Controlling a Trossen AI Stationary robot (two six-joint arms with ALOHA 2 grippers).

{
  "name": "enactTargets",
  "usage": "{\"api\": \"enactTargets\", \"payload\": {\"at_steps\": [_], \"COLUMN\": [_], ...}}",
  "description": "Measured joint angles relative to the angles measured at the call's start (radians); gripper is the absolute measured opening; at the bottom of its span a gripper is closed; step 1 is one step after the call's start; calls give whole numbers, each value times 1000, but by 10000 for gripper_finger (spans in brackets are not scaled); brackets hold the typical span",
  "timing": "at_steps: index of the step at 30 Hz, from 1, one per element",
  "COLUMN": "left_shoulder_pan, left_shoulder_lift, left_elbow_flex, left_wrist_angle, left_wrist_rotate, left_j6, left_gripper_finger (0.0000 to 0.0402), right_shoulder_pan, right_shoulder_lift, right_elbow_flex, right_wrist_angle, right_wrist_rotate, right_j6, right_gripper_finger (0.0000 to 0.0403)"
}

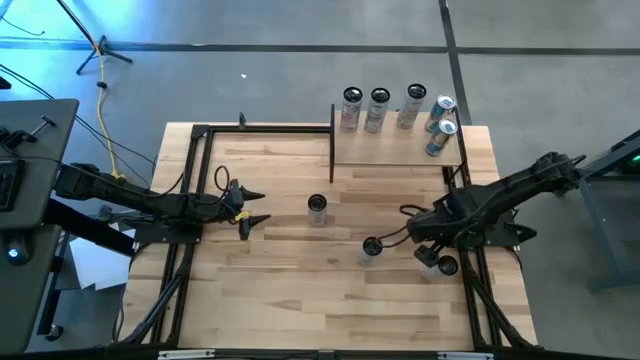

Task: Place canned beverage on shelf
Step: Put the white yellow soda can on the shelf aligned with the white yellow soda can

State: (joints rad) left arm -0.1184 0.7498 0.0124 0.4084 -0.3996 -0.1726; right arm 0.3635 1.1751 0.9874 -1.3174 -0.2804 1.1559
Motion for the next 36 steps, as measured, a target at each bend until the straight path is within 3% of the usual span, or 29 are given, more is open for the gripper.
{"api": "enactTargets", "payload": {"at_steps": [4, 21, 36], "left_shoulder_pan": [0, 0, 0], "left_shoulder_lift": [0, 0, 0], "left_elbow_flex": [0, 0, 0], "left_wrist_angle": [0, 0, 0], "left_wrist_rotate": [0, 0, 0], "left_j6": [0, 0, 0], "left_gripper_finger": [305, 305, 305], "right_shoulder_pan": [68, 470, 521], "right_shoulder_lift": [-32, -9, 113], "right_elbow_flex": [23, 64, 44], "right_wrist_angle": [31, -30, -5], "right_wrist_rotate": [-10, 231, 343], "right_j6": [68, 190, 248], "right_gripper_finger": [395, 395, 395]}}
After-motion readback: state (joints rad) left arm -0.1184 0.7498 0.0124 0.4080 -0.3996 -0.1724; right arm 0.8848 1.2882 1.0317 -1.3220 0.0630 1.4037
